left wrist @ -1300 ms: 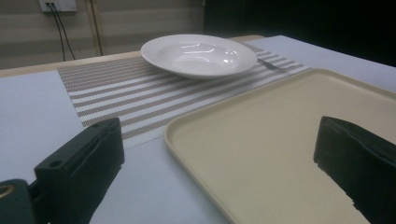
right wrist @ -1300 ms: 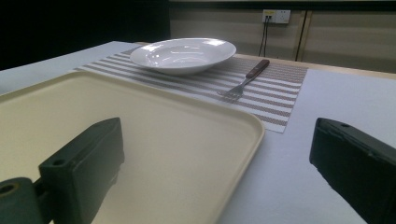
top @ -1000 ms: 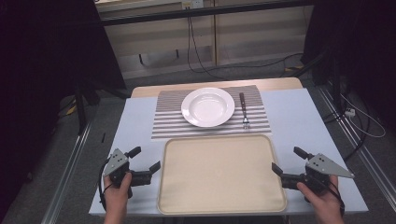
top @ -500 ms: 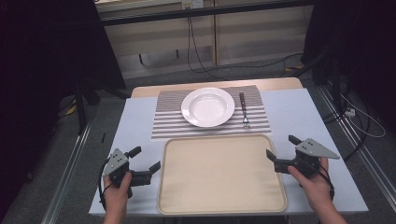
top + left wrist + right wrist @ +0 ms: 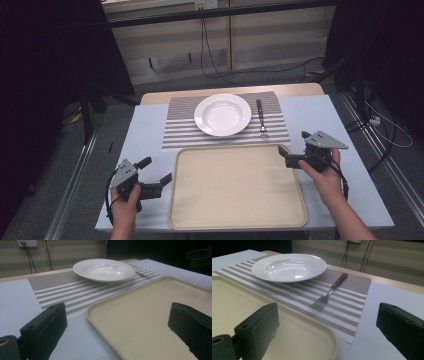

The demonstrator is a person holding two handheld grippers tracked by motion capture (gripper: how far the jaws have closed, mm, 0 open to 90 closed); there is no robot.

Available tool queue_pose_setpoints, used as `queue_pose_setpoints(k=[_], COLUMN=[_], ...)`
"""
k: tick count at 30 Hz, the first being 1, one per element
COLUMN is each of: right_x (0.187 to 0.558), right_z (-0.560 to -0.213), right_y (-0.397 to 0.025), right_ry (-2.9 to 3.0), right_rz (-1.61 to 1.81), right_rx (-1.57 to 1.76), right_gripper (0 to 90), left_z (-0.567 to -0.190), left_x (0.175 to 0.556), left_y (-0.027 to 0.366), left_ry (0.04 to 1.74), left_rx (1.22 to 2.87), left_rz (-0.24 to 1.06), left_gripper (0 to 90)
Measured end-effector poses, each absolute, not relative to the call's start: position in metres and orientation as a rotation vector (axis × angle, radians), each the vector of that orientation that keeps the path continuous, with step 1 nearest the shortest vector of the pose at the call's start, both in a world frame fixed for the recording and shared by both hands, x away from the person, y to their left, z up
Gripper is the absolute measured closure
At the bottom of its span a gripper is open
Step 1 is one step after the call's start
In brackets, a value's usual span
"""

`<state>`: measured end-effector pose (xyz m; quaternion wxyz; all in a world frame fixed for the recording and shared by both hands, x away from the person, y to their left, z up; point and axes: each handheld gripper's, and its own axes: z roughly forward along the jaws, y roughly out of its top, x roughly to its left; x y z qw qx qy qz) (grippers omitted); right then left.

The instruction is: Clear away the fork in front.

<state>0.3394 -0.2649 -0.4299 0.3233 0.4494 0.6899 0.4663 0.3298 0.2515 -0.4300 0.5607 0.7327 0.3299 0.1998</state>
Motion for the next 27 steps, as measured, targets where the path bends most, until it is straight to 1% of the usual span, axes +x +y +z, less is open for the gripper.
queue_pose_setpoints(k=[19, 24, 27], right_x=[0.390, 0.404, 0.414], right_z=[-0.434, -0.438, -0.438], right_y=[-0.259, -0.259, -0.260], right_ry=[1.828, 1.843, 1.829], right_rz=[1.186, 1.114, 1.139], right_rx=[1.238, 1.259, 1.293], right_gripper=[4.1, 3.5, 2.9], left_z=[-0.431, -0.431, -0.431], left_x=[0.330, 0.331, 0.331], left_y=[0.251, 0.251, 0.252], left_ry=[0.782, 0.776, 0.777], left_rx=[1.726, 1.734, 1.733], left_rz=[0.463, 0.462, 0.462], left_gripper=[2.4, 2.4, 2.4])
